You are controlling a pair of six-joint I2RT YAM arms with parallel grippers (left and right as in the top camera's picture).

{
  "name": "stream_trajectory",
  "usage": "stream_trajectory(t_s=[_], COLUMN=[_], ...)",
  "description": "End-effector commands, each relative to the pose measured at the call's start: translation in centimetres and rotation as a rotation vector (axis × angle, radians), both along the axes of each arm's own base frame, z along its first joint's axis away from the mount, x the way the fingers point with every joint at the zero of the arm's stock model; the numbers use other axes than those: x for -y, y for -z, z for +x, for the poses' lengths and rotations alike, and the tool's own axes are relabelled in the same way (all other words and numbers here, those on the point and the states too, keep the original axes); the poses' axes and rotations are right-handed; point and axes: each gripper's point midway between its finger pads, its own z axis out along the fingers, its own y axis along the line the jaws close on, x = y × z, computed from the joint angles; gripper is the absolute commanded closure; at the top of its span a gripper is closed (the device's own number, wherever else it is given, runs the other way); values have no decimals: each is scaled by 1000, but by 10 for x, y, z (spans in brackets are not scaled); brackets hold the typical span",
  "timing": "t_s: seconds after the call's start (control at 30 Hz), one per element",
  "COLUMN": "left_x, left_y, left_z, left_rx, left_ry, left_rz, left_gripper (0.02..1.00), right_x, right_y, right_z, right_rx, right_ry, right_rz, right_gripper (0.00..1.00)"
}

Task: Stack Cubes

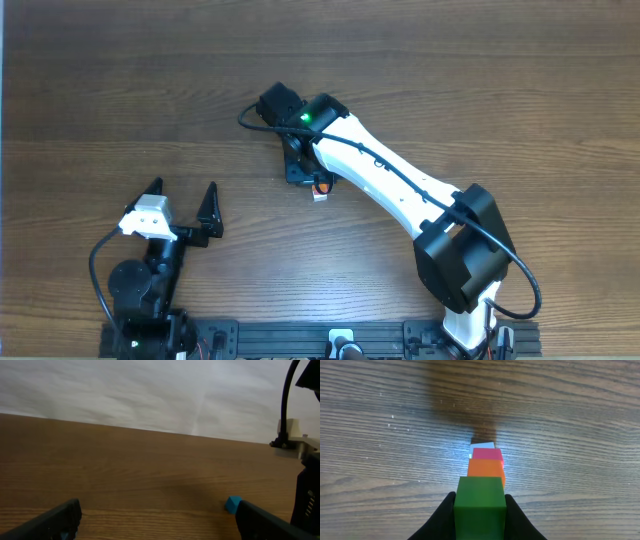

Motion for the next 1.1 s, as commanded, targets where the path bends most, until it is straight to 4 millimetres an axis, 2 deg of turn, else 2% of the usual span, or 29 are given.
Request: stream_trajectory(t_s=[0.03, 1.0, 1.07, 1.1], left_x=[2, 2, 2, 2], left_y=[2, 2, 2, 2], left_z=[0, 0, 0, 0], left_rx=[3, 3, 3, 3], left_ry=[10, 10, 10, 10], left_rz=[14, 14, 14, 14], left_gripper=[18, 18, 18, 18], right_x=[5, 5, 5, 5], right_y=[-8, -3, -3, -3], right_z=[0, -2, -2, -2], right_rx=[10, 2, 1, 2], right_ry=[30, 48, 48, 48], right_rz=[19, 23, 23, 23], right_gripper=[989, 989, 969, 921])
